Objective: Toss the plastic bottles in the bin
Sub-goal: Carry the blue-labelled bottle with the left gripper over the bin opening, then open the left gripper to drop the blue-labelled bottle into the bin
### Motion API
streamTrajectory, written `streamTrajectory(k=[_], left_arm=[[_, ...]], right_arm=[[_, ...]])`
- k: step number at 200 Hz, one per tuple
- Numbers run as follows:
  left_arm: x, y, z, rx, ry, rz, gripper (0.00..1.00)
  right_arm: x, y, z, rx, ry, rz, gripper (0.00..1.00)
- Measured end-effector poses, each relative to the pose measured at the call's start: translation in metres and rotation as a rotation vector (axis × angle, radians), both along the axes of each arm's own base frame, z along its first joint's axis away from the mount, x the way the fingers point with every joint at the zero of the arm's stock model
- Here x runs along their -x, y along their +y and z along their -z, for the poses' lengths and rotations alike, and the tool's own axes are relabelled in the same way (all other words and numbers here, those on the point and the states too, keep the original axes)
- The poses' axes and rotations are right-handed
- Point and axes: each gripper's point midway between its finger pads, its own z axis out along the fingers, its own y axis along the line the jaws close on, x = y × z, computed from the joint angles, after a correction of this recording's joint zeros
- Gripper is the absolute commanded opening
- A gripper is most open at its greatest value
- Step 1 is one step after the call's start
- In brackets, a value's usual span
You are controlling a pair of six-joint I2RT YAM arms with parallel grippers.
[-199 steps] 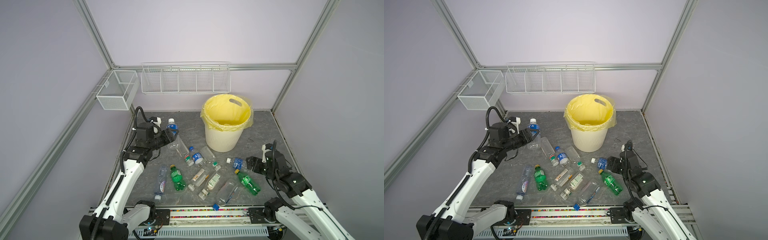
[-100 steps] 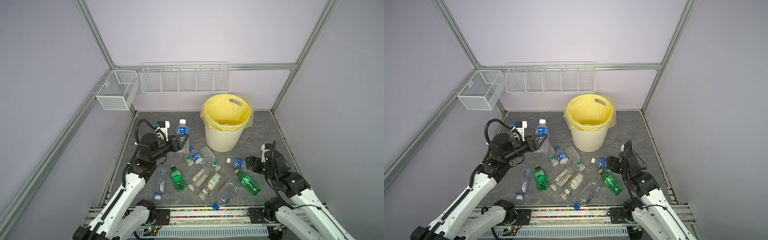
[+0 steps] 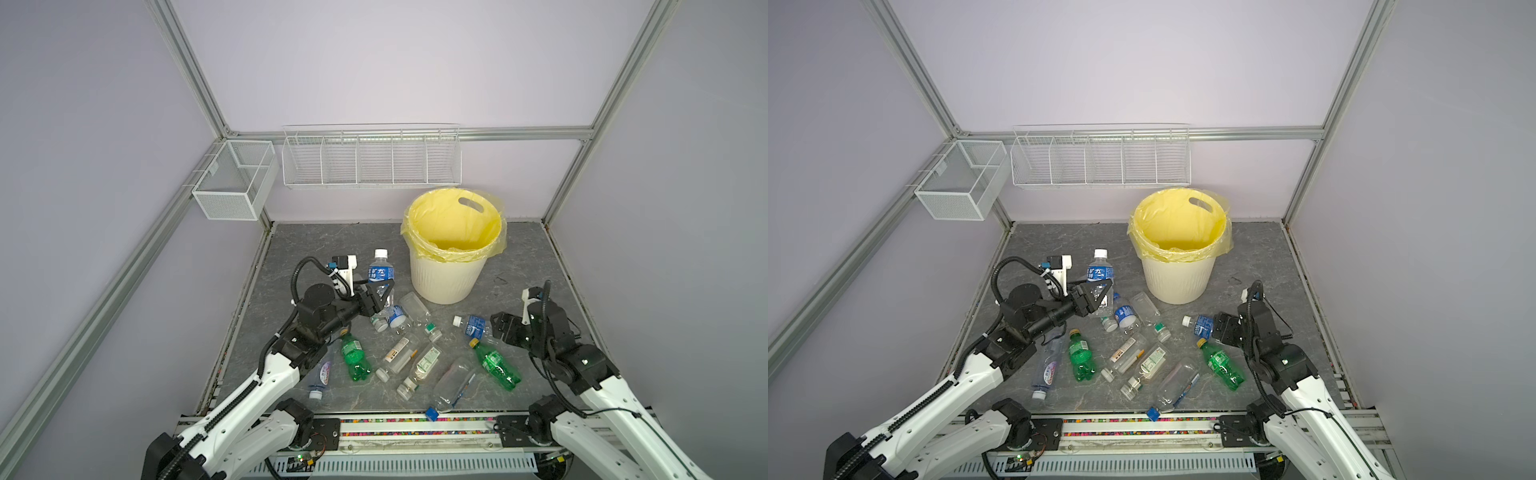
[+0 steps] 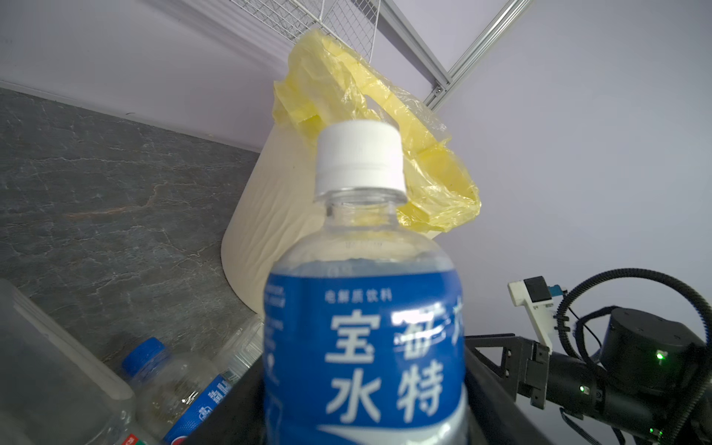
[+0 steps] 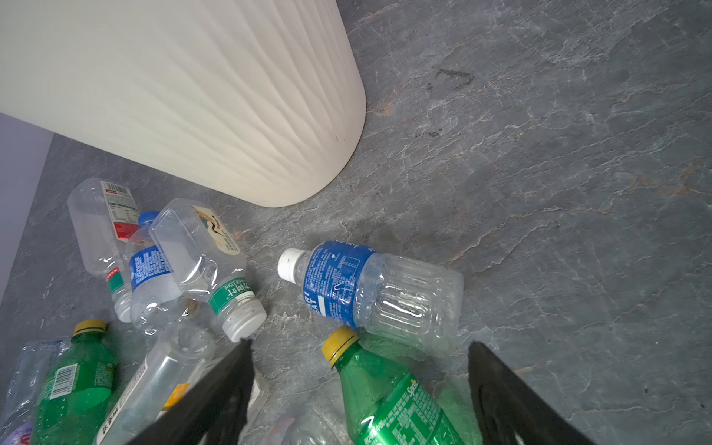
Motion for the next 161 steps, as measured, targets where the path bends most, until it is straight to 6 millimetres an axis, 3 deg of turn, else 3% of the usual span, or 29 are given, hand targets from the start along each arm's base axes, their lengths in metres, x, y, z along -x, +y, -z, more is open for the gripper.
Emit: streamTrajectory(k=[21, 46, 52, 55, 58, 75, 95, 119, 142, 161], left_arm=[[-0.021, -0.016, -0.033, -0.015, -0.015, -0.002, 0.66], [-0.054, -0.042, -0.097, 0.0, -0.061, 0.004, 0.68], [-0.065, -0.051, -0.118, 0.012, -0.08, 0.005, 0.72], [-0.07, -0.055, -0.126, 0.016, -0.077, 0.007, 0.94], [-0.077, -0.061, -0.136, 0.021, -0.086, 0.011, 1.0], [-0.11, -0.095, -0.182, 0.039, -0.105, 0.035, 1.0], [-0.137, -0.134, -0.205, 0.031, -0.128, 0.067, 1.0], [-0.149, -0.158, -0.17, -0.045, -0.046, 0.093, 1.0], [-0.147, -0.157, -0.139, -0.107, 0.028, 0.093, 1.0], [-0.139, -0.146, -0.133, -0.131, 0.05, 0.081, 1.0]], right_arm=[[0.0, -0.001, 0.001, 0.003, 0.001, 0.002, 0.88], [0.001, -0.001, 0.003, 0.004, 0.005, 0.002, 0.88], [0.001, -0.001, 0.003, 0.004, 0.005, 0.002, 0.88], [0.001, -0.001, 0.003, 0.004, 0.005, 0.002, 0.88], [0.001, -0.001, 0.003, 0.004, 0.005, 0.002, 0.88], [0.001, -0.001, 0.003, 0.004, 0.005, 0.002, 0.88], [0.001, -0.002, 0.003, 0.006, 0.004, 0.004, 0.88], [0.002, -0.004, 0.001, 0.011, -0.001, 0.01, 0.88], [0.002, -0.006, -0.004, 0.016, -0.018, 0.017, 0.88], [0.002, -0.006, -0.007, 0.018, -0.026, 0.015, 0.88]])
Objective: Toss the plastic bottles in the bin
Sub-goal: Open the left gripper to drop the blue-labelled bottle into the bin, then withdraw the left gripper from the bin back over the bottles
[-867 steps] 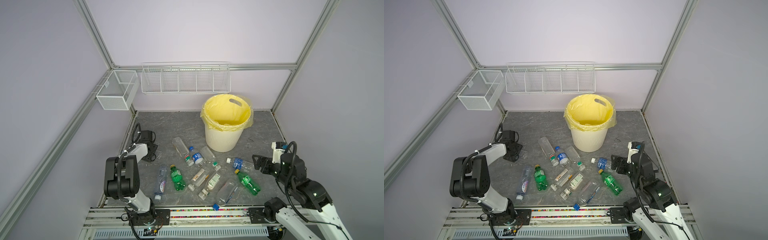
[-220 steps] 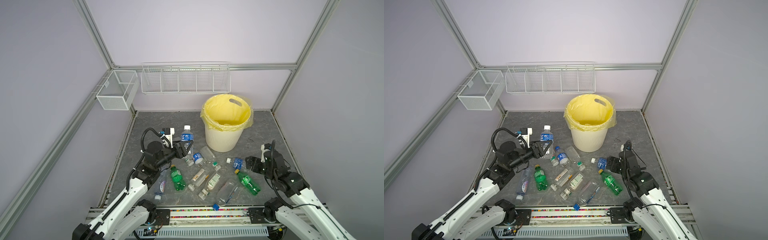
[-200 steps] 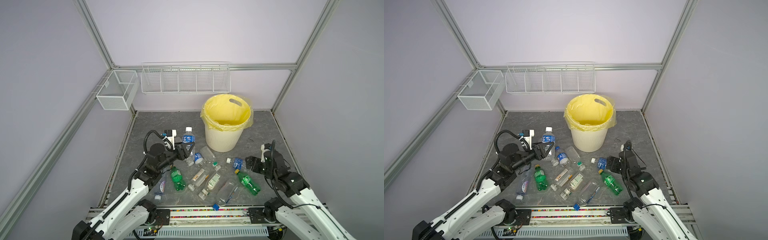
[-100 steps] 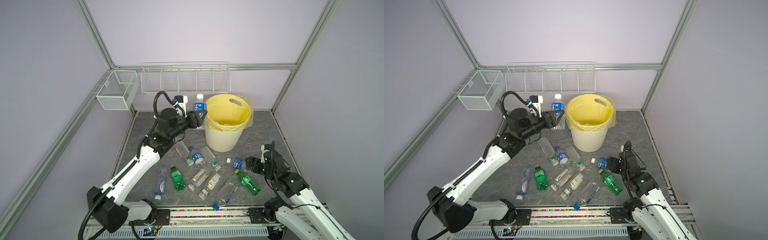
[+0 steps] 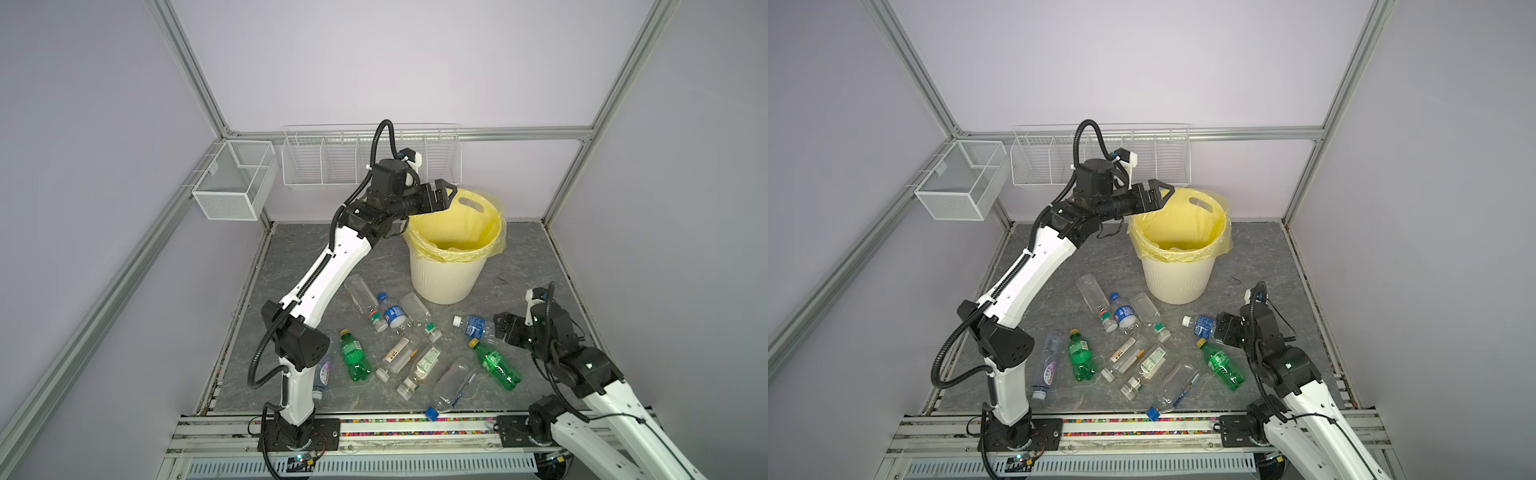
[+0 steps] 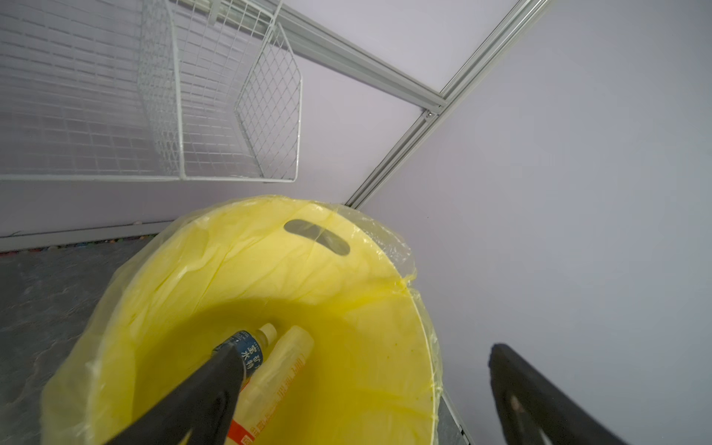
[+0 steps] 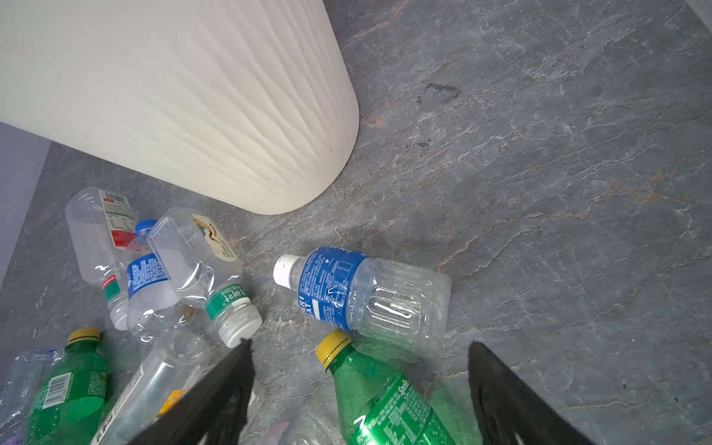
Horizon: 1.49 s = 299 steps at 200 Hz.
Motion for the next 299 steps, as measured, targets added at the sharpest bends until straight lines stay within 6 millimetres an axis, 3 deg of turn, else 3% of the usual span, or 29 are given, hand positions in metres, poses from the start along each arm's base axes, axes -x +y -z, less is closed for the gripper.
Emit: streamTrajectory(k=[18, 59, 86, 99, 131, 157, 207, 245, 299], left_arm=[[0.012, 0.015, -0.006, -0.009, -0.004, -0.025, 1.0], [0.043, 0.062, -0.044, 0.001, -0.076, -0.116, 1.0], [0.052, 0.083, -0.045, -0.048, -0.09, -0.161, 1.0], [0.052, 0.092, -0.033, -0.089, -0.074, -0.183, 1.0], [0.06, 0.112, 0.031, -0.21, 0.018, -0.225, 1.0], [0.067, 0.128, 0.067, -0.265, 0.077, -0.239, 1.0], [0.078, 0.163, 0.101, -0.278, 0.145, -0.268, 1.0], [0.093, 0.18, 0.131, -0.29, 0.19, -0.265, 1.0], [0.097, 0.197, 0.158, -0.301, 0.238, -0.283, 1.0]], right_arm=[[-0.001, 0.0, 0.002, 0.006, 0.007, -0.004, 0.88], [-0.002, 0.001, 0.008, 0.021, 0.031, -0.008, 0.88], [-0.001, 0.001, 0.007, 0.023, 0.035, -0.009, 0.88], [-0.001, 0.001, 0.007, 0.024, 0.037, -0.012, 0.88], [-0.001, 0.002, 0.004, 0.016, 0.035, -0.014, 0.88], [0.0, 0.002, 0.007, 0.016, 0.049, -0.008, 0.88], [0.002, 0.001, 0.014, 0.016, 0.117, 0.019, 0.88], [0.004, 0.001, 0.026, 0.015, 0.187, 0.051, 0.88], [0.009, 0.009, 0.028, -0.002, 0.195, 0.071, 0.88]])
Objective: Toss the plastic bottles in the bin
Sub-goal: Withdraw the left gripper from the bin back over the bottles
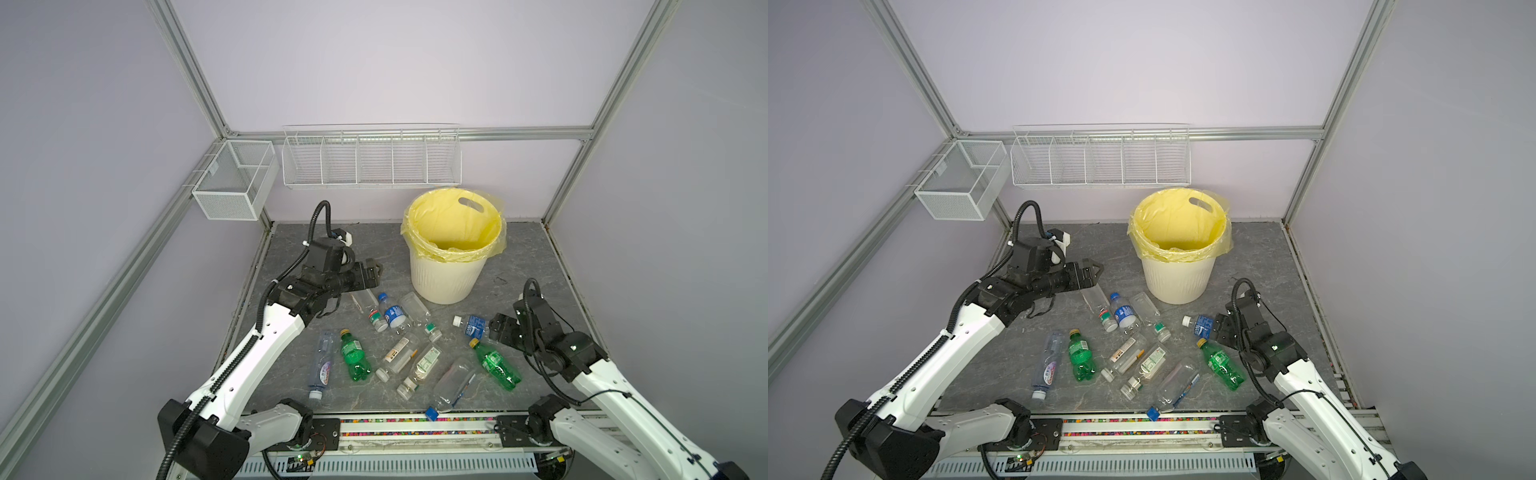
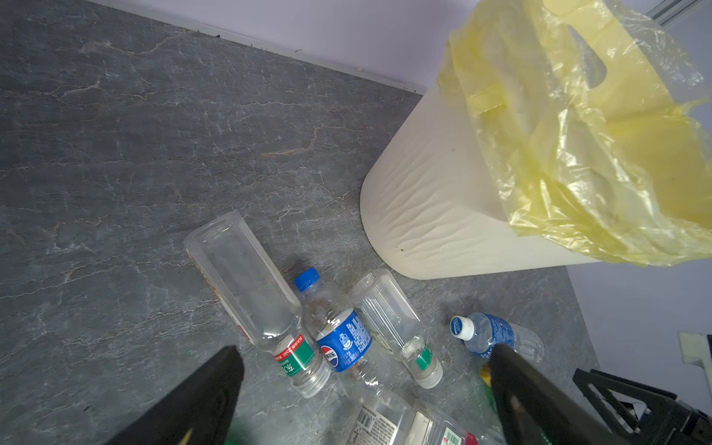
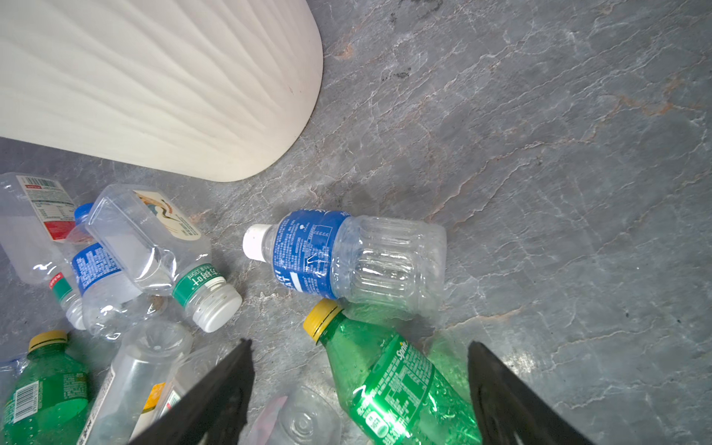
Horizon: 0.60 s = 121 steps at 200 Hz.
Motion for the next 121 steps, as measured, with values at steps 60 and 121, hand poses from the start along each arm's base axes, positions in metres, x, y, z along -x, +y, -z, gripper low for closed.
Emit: streamTrajectory(k=[60, 121], left_arm=[[-0.001, 0.013, 0.014, -0.016, 0.038, -0.022, 1.0], [0.015, 0.033, 0.031, -0.06, 0.065, -0.066, 0.99]], right_arm=[[0.017, 0.006, -0.011, -0.03, -0.04, 0.006, 0.88], [0.038, -0.001, -0.004, -0.011, 0.01, 0.001, 0.88]])
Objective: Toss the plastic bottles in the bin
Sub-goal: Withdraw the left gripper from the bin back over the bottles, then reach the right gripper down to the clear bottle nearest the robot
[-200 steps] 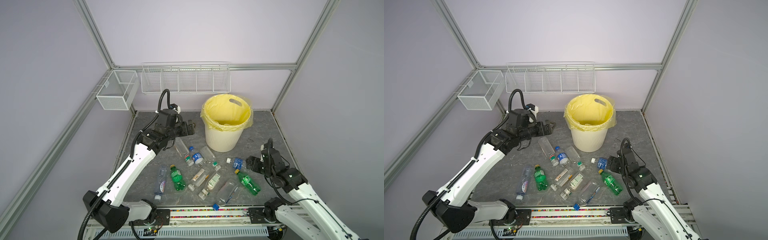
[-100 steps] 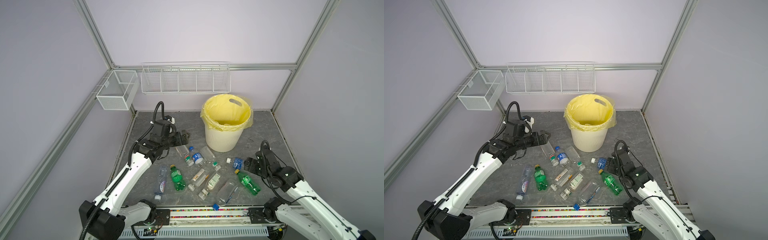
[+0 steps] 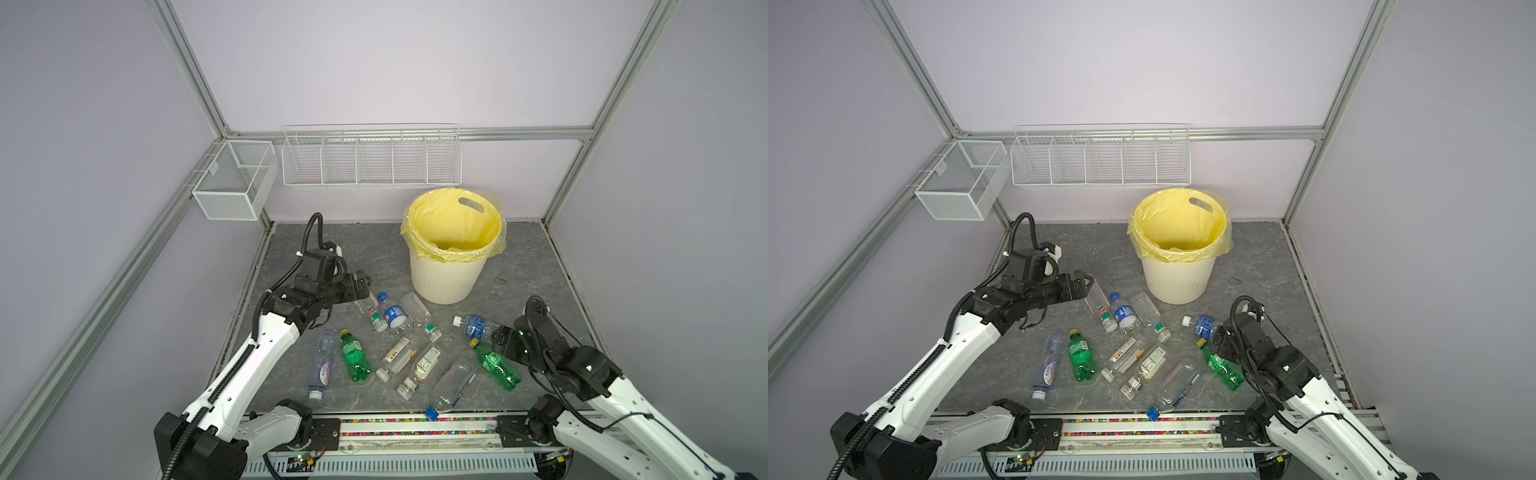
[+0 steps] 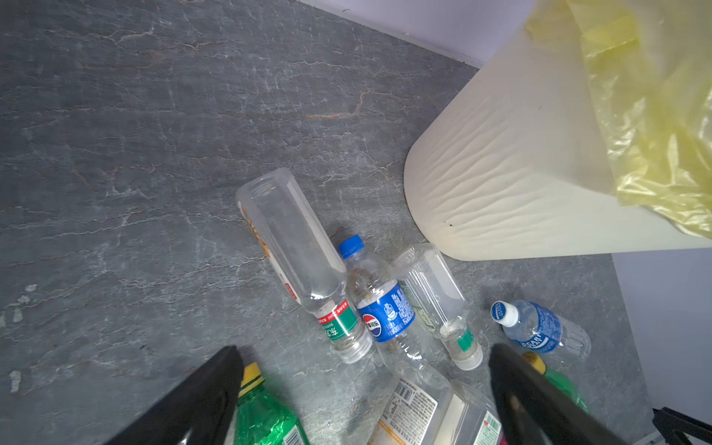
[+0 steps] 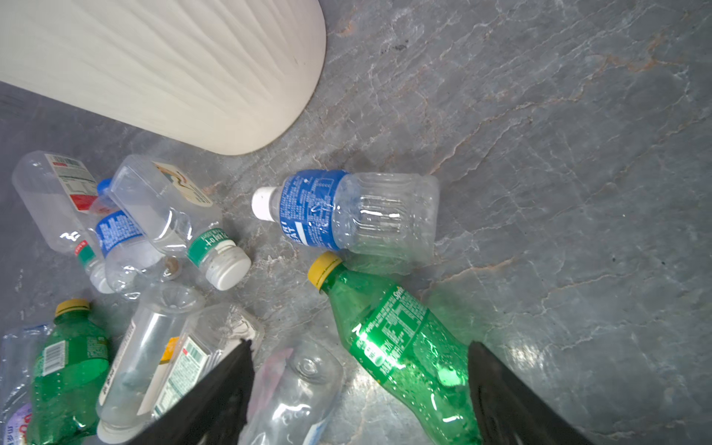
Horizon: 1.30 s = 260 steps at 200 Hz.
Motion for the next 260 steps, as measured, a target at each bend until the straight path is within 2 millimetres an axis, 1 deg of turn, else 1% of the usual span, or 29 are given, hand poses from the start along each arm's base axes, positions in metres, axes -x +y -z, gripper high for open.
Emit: streamTrajectory(k=[20, 49, 79, 104, 156, 205, 260], left_arm=[[0.004, 0.006, -0.005, -0.004, -0.017, -0.016, 1.0], [0.011, 0.011, -0.007, -0.004, -0.029, -0.022, 1.0], [0.018, 0.015, -0.002, -0.02, -0.019, -0.021, 1.0], [0.023, 0.018, 0.001, -0.033, -0.019, -0.017, 1.0], [0.026, 0.018, 0.009, -0.047, -0.008, 0.002, 1.0], [0.026, 0.018, 0.01, -0.05, -0.006, 0.013, 1.0], [0.027, 0.02, 0.017, -0.06, 0.009, 0.011, 1.0]], right_arm=[[0.005, -0.001, 0.005, 0.018, 0.031, -0.014, 0.88], [0.013, 0.009, 0.017, 0.021, 0.072, -0.05, 0.89], [0.023, 0.022, 0.026, 0.025, 0.103, -0.064, 0.89], [0.03, 0.029, 0.031, 0.048, 0.111, -0.057, 0.9], [0.041, 0.046, 0.043, 0.071, 0.132, -0.004, 0.88], [0.042, 0.061, 0.052, 0.057, 0.152, 0.085, 0.88], [0.039, 0.073, 0.054, -0.014, 0.156, 0.142, 0.88]])
